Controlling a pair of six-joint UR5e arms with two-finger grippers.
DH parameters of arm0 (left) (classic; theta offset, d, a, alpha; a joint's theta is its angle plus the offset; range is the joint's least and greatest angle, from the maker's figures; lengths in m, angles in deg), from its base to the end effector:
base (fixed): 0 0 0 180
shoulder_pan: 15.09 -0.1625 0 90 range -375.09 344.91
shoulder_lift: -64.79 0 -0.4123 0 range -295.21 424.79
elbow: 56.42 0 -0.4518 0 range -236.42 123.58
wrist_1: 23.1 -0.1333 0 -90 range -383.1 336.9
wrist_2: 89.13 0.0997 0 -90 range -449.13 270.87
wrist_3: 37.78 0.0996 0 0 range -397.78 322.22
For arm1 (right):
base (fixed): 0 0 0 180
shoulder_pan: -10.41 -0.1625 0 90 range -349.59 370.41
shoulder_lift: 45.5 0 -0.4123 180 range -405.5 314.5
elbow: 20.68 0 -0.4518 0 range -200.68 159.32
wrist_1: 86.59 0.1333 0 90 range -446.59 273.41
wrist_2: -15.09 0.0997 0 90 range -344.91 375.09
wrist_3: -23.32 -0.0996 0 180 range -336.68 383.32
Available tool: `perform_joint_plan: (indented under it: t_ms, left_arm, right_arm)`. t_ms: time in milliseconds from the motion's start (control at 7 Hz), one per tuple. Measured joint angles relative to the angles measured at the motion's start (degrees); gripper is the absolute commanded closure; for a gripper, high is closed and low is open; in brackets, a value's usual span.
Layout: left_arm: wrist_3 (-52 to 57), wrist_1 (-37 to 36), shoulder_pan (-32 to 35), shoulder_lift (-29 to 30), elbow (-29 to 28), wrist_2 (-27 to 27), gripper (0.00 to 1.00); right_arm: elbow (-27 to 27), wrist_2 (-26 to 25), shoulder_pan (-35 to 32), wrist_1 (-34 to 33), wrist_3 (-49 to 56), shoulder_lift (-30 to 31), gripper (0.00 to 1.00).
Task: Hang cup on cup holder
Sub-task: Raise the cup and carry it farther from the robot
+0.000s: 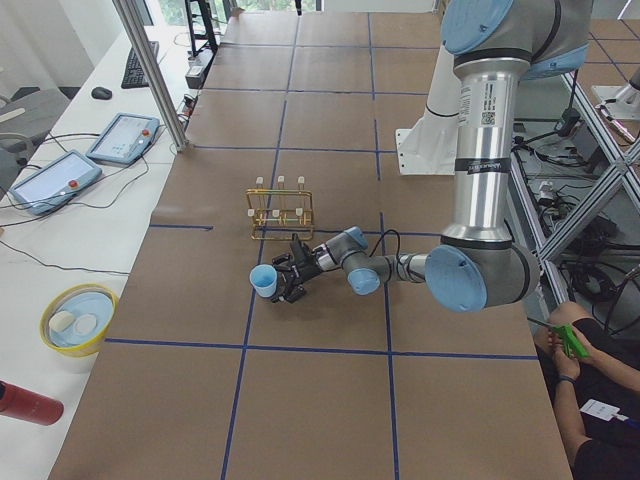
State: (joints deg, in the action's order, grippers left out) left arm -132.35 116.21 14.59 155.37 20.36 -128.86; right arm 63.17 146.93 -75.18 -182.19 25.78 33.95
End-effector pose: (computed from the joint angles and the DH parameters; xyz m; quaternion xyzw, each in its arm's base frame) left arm 0.3852 -0.4611 0.6652 0.4555 0.1903 -0.3807 0.7819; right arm 0.0187 -0.6274 0.6094 -0.0159 -0.3568 -0.0522 0.9326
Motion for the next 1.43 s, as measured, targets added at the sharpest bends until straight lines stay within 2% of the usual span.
perform_joint_plan:
  t_ms: [571, 714, 857, 1000, 1143, 1286, 1429]
  left_arm:
    - [-0.16, -0.01, 0.56, 0.22, -0.29, -0.06, 0.02]
    - [-0.17, -0.01, 0.64, 0.26, -0.4, -0.08, 0.13]
    - [-0.17, -0.01, 0.68, 0.31, -0.51, -0.1, 0.37]
    - [-0.18, -0.01, 0.74, 0.35, -0.54, -0.18, 0.69]
    - [-0.16, 0.01, 0.85, 0.37, -0.57, -0.33, 0.95]
    - [-0.08, 0.09, 1.24, 0.36, -0.52, -0.55, 1.0]
    - [0.13, 0.68, 2.23, 0.28, 0.02, -1.25, 1.0]
  right_arm:
    - [0.0, 0.0, -0.02, 0.01, 0.0, 0.0, 0.0]
    - [0.0, 0.0, 0.0, 0.0, 0.0, 0.0, 0.0]
    - [0.0, 0.0, 0.01, 0.02, 0.0, 0.0, 0.0]
    - [0.0, 0.0, 0.0, 0.02, 0.0, 0.0, 0.0]
    - [0.0, 0.0, -0.01, 0.03, 0.0, 0.0, 0.0]
    - [0.0, 0.0, -0.02, 0.02, 0.0, 0.0, 0.0]
    - [0.0, 0.0, -0.02, 0.02, 0.0, 0.0, 0.0]
